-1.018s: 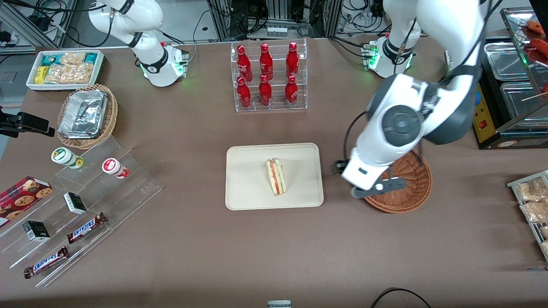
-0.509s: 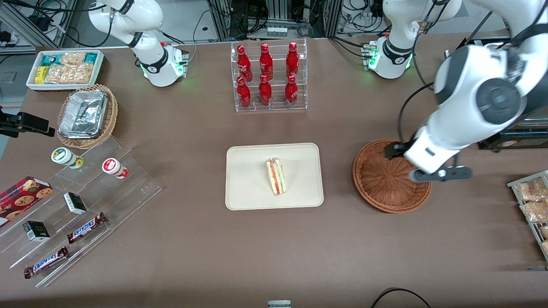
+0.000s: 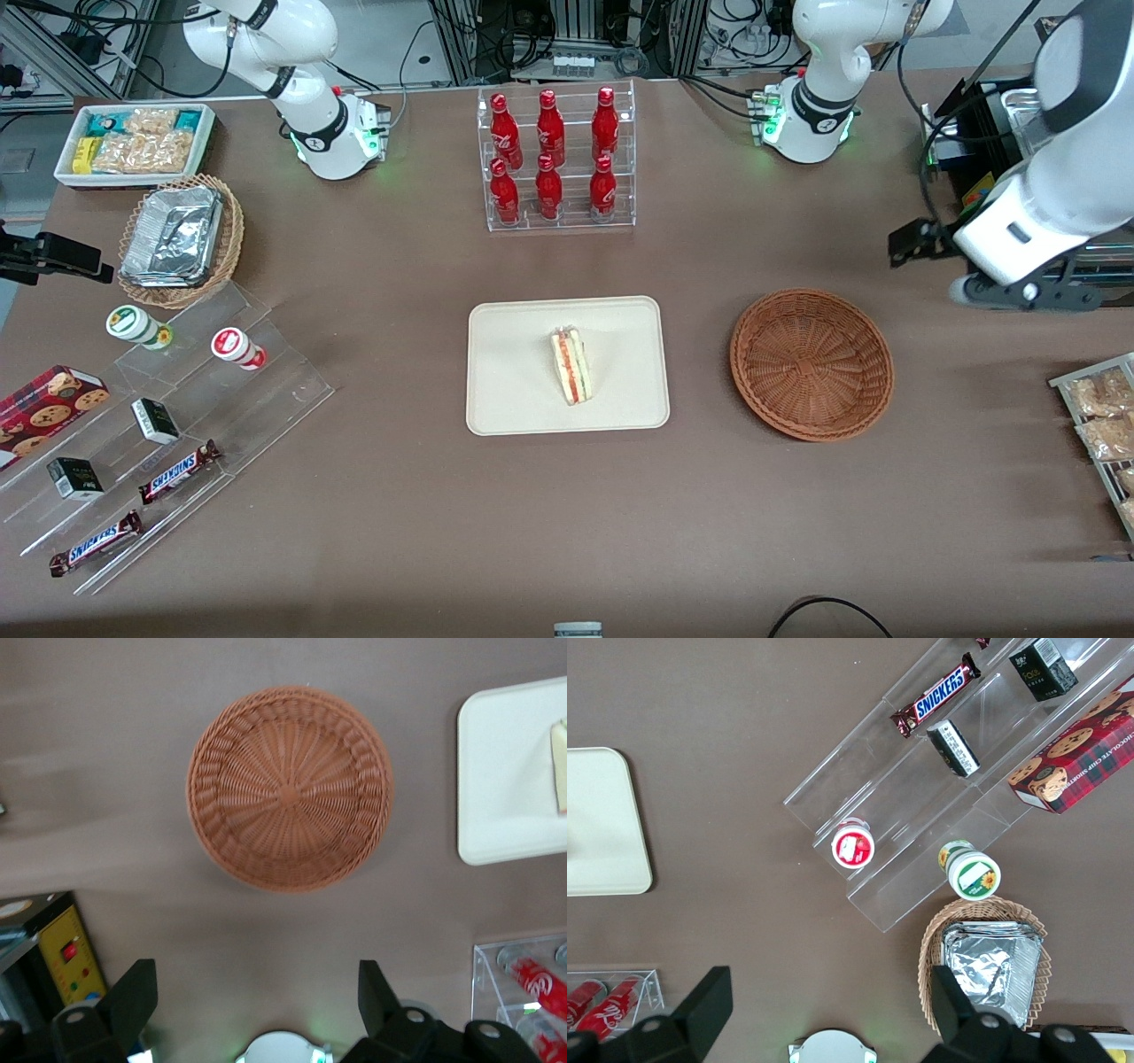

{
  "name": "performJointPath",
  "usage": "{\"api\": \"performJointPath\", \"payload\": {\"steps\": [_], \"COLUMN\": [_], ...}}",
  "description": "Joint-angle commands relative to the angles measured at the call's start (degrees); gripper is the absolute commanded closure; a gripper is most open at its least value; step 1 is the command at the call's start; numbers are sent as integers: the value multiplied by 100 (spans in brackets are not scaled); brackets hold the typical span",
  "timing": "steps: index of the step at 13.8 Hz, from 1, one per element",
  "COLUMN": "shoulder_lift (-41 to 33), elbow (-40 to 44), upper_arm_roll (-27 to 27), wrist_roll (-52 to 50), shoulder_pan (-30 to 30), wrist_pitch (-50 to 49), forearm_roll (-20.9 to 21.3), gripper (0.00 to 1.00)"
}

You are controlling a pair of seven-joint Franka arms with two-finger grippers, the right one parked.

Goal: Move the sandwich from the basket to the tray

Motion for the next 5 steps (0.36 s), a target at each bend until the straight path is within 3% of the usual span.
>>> {"api": "performJointPath", "payload": {"steps": [1, 5], "shoulder_lift": [-271, -386], "elbow": [91, 66], "upper_arm_roll": [142, 397], "wrist_roll": [179, 100], "shoulder_pan": [49, 49], "wrist_pitch": [-387, -415], "forearm_roll": [-51, -60], "gripper": [0, 0]}}
